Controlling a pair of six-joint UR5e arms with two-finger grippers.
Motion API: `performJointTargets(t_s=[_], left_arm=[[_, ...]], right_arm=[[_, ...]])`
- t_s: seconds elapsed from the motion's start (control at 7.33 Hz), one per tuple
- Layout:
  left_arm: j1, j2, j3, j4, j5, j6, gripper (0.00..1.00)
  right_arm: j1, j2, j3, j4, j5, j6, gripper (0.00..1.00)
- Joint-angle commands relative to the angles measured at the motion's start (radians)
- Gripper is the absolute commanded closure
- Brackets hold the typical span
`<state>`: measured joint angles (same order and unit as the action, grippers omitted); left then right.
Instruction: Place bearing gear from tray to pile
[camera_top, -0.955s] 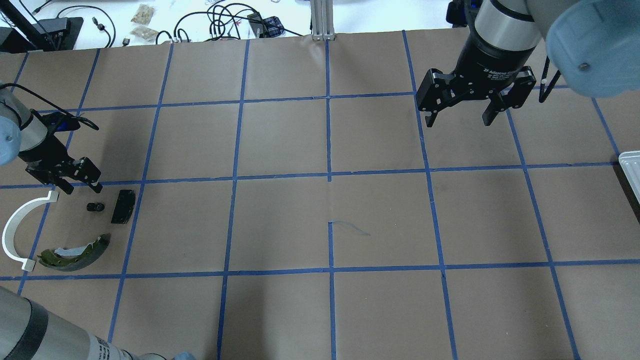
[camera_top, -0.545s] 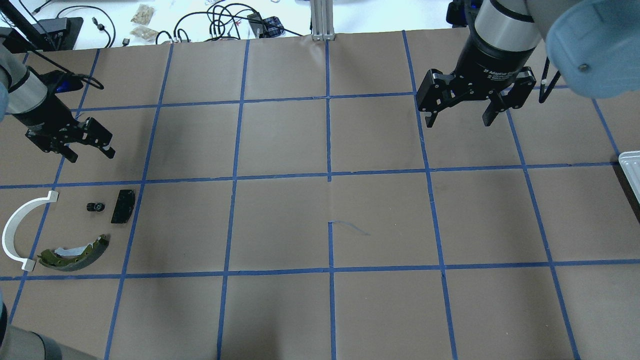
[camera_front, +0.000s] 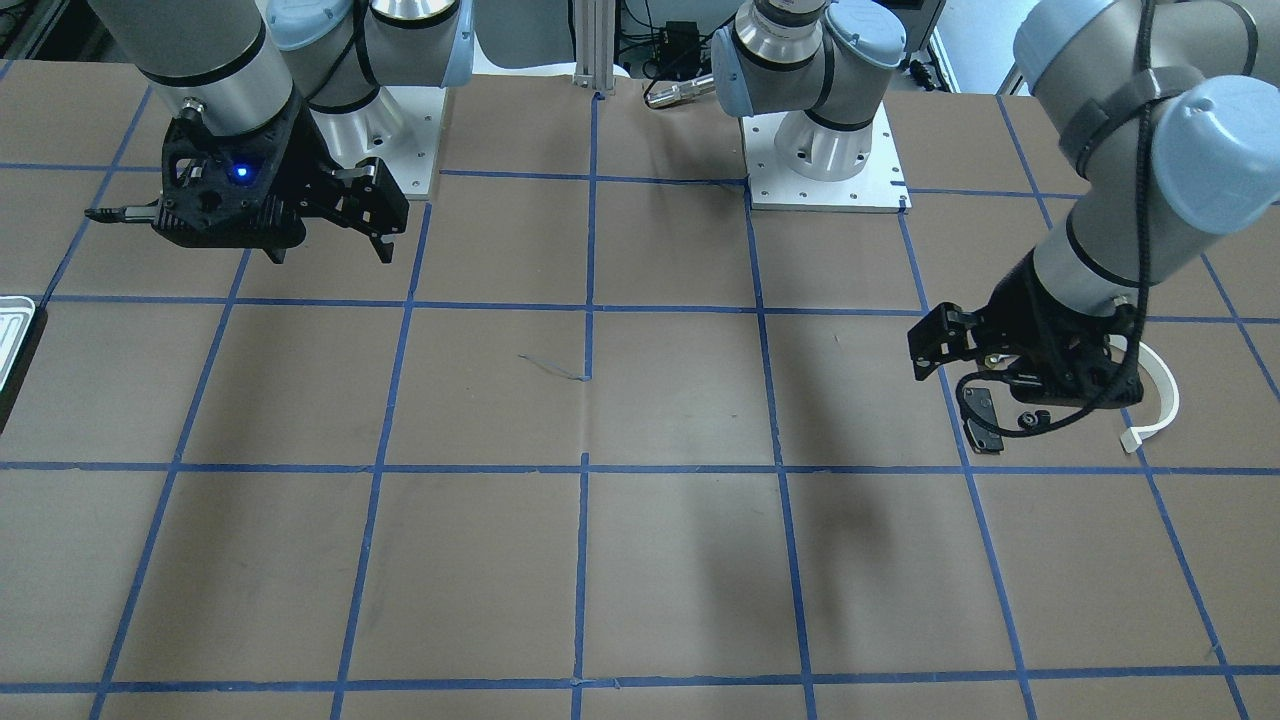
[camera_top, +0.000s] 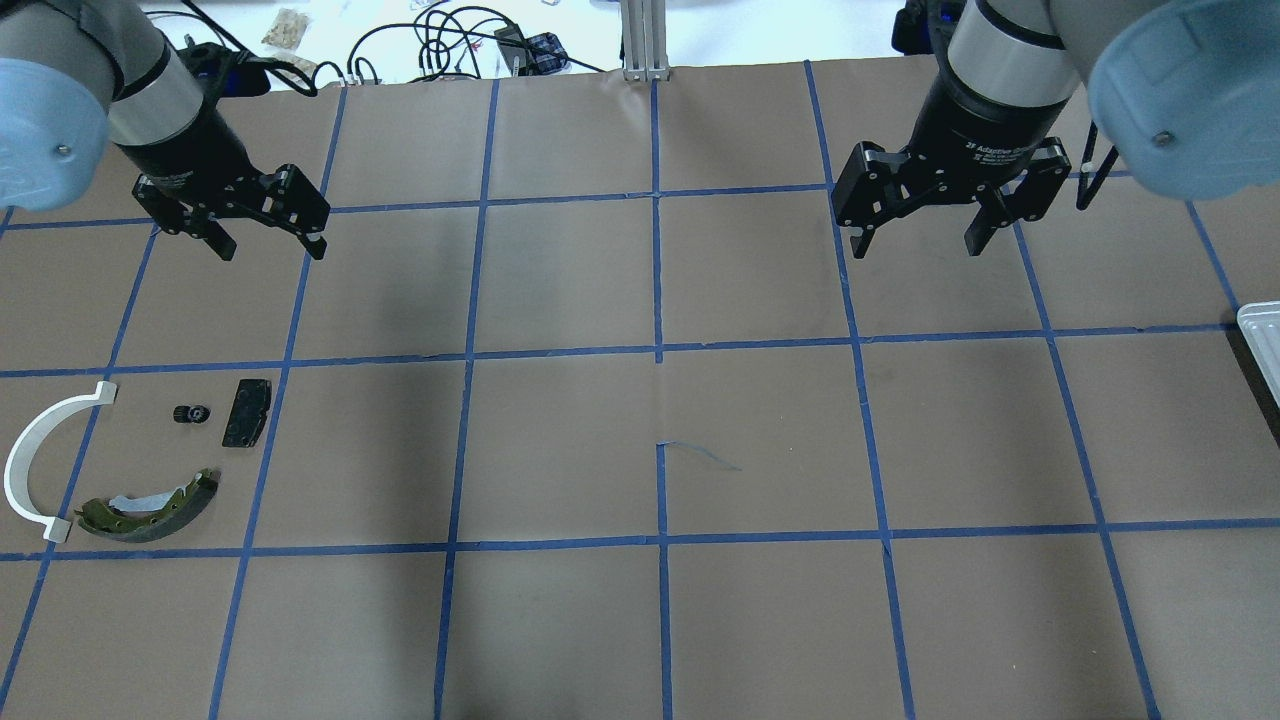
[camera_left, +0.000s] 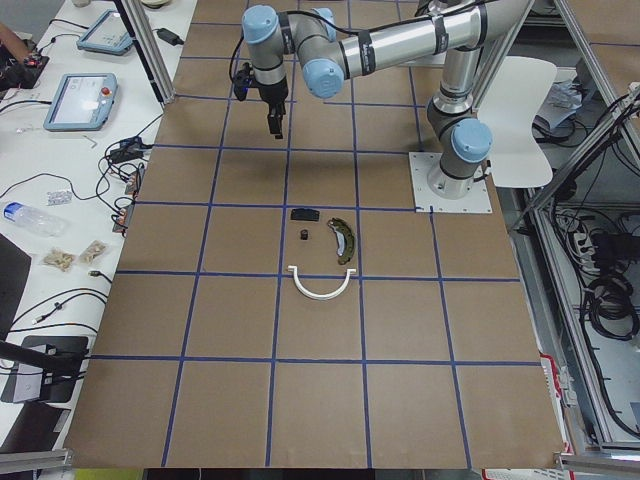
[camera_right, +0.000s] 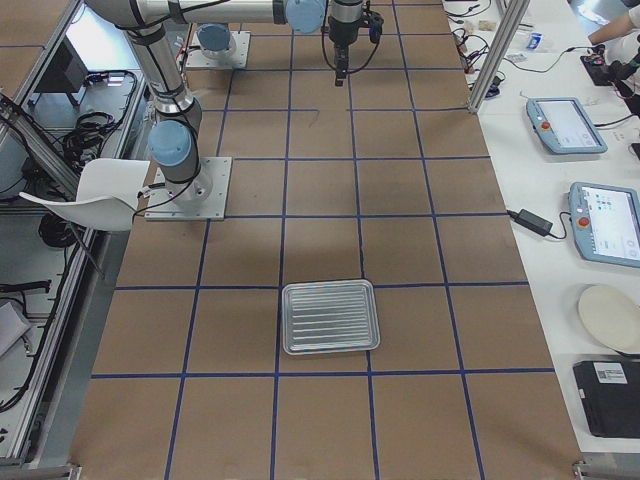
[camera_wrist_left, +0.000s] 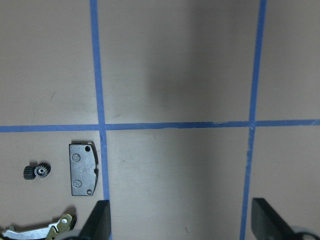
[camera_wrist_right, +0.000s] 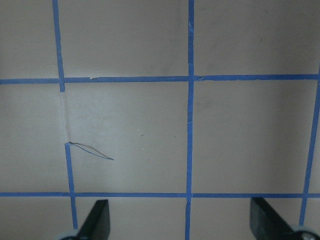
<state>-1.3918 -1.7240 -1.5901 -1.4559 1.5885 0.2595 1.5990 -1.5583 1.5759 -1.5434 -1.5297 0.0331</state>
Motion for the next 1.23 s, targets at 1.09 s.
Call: performJointTargets(t_s=[1.09], left_arm=[[-0.167,0.159,-0.053,-0.101,-0.032,-0.013,0.00]], right_arm=[[-0.008,-0.005,0.006,-0.038,-0.001,-0.009,0.00]])
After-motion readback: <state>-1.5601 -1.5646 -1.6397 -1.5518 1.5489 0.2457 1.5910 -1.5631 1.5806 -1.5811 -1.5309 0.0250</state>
